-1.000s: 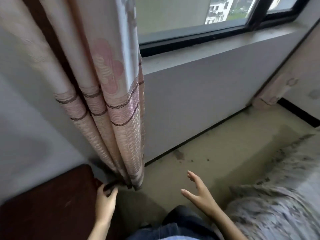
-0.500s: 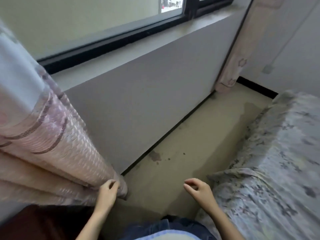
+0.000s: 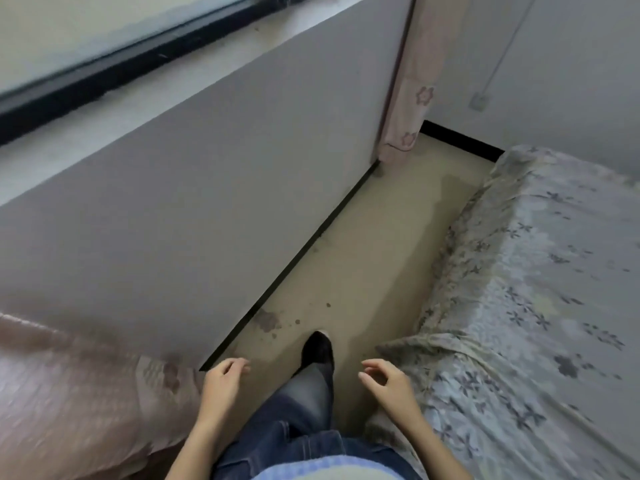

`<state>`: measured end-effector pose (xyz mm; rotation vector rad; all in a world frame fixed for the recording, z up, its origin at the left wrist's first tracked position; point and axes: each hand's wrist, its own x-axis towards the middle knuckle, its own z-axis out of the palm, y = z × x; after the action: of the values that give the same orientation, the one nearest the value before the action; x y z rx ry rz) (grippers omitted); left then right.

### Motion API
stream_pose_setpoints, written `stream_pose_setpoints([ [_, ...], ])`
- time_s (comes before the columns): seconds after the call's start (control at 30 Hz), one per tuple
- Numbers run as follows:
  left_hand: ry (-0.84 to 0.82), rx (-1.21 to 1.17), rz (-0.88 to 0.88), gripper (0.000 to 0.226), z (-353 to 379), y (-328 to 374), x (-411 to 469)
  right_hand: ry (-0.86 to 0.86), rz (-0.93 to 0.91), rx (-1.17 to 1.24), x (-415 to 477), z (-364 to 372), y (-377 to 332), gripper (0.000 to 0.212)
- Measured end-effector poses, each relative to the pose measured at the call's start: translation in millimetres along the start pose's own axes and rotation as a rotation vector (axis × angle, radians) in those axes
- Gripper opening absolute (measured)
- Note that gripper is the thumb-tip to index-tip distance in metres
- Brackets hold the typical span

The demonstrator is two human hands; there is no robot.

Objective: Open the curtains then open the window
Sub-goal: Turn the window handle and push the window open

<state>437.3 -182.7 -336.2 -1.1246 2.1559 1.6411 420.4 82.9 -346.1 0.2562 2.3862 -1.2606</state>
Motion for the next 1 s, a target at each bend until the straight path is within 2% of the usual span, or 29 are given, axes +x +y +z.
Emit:
stream_pose_setpoints([
  [0.13,0.037,0.010,-0.045,0.026,14.8,19.1,56.4,-0.002,-0.023,-0.020,61.1,-37.8,-12.7,0.014],
  [0.27,0.032,-0.023,-0.047,0.019,53.3,79.4,102.3,0.052,-0.025,-0.057,121.9,-92.7,-28.6,0.017],
  [0.5,-0.241,0.066,0.115,0.022,181.0,224.2,140.3,0.284,0.057,0.054,200.9,-183.6,-51.2,0.012],
  [0.67,-0.373,0.179,0.110,0.027,252.2,256.7,148.5,0.225,0.171,0.109,222.5,-199.7,-22.5,0.024],
  [0.77,-0.289,0.140,0.057,0.027,274.4,275.2,171.4,0.168,0.210,0.158,257.0,-241.9,-15.1,0.010],
  [0.9,-0.156,0.161,0.042,0.028,311.5,310.3,203.5,0.272,0.113,0.161,324.1,-330.2,-15.1,0.023],
  [1.0,-0.131,0.105,0.085,0.024,362.8,353.2,202.7,0.271,0.059,0.131,365.6,-385.7,-20.2,0.025],
])
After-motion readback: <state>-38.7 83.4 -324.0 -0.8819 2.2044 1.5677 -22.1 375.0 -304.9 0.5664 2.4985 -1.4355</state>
